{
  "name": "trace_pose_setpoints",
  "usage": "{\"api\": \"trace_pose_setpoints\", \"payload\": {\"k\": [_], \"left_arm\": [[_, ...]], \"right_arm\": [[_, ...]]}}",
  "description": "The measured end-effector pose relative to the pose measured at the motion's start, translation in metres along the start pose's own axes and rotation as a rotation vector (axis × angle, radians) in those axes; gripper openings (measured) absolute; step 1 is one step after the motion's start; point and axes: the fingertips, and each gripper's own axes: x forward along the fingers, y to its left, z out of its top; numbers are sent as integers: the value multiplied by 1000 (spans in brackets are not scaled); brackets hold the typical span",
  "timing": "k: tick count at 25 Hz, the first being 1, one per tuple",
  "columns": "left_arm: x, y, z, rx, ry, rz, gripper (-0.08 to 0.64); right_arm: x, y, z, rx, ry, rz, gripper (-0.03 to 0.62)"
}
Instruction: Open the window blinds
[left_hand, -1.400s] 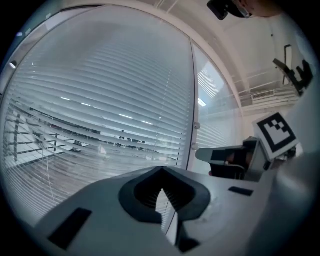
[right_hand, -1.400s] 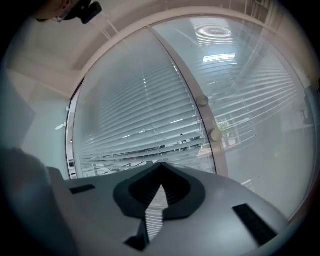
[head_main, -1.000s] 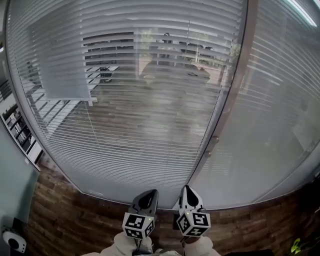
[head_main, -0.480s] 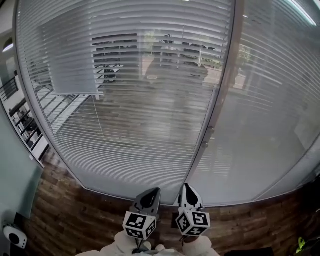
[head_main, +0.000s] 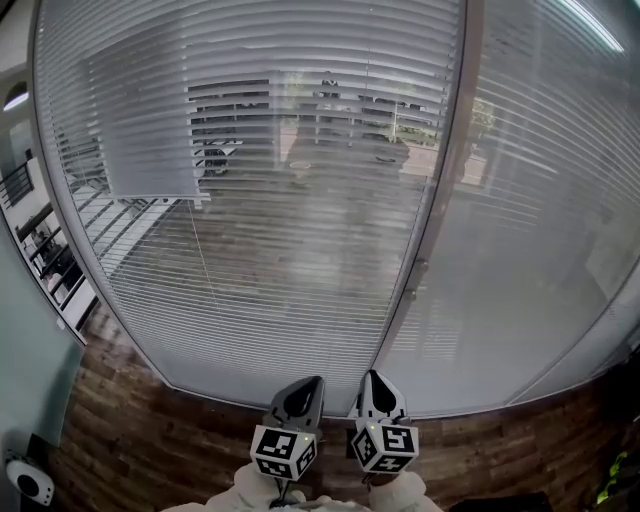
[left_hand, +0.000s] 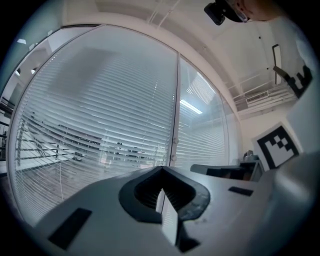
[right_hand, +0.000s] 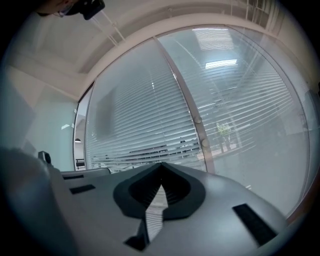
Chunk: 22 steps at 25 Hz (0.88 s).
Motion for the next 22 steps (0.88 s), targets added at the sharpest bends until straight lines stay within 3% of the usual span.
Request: {"api": "trace_pose_setpoints", "payload": {"k": [22], "left_arm": [[-14,7,-6,-22,20,8,-2]], "right_arm": [[-5,12,-8,-17,22,10,14]]}}
